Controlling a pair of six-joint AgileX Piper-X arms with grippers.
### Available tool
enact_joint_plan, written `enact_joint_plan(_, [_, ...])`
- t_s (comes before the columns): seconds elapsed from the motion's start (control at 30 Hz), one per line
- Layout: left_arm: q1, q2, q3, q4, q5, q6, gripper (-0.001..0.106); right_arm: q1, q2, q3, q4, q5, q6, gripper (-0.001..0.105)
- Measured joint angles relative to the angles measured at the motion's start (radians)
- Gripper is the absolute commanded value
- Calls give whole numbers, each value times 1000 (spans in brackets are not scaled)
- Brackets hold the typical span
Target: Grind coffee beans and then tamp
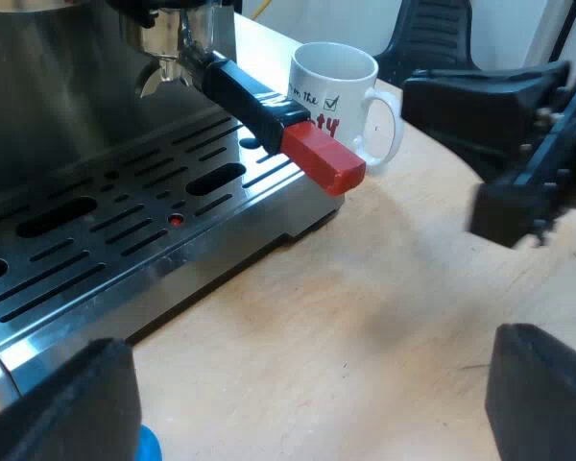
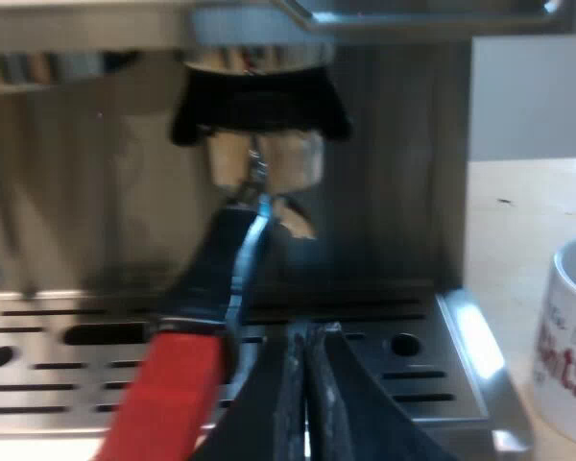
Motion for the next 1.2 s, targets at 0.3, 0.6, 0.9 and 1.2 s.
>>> enact_joint_plan(0.3, [0, 0, 0, 0, 0, 0, 78, 130, -13, -2, -2, 0, -3, 0])
enact_joint_plan(0.6, [0, 0, 0, 0, 0, 0, 78, 159, 1, -2, -2, -141, -3, 0])
enact_joint_plan(0.9, [0, 0, 0, 0, 0, 0, 78, 127, 89, -2, -21, -152, -3, 0])
enact_joint_plan(1.2, [0, 0, 0, 0, 0, 0, 78, 42, 89, -4, -52, -227, -3, 0])
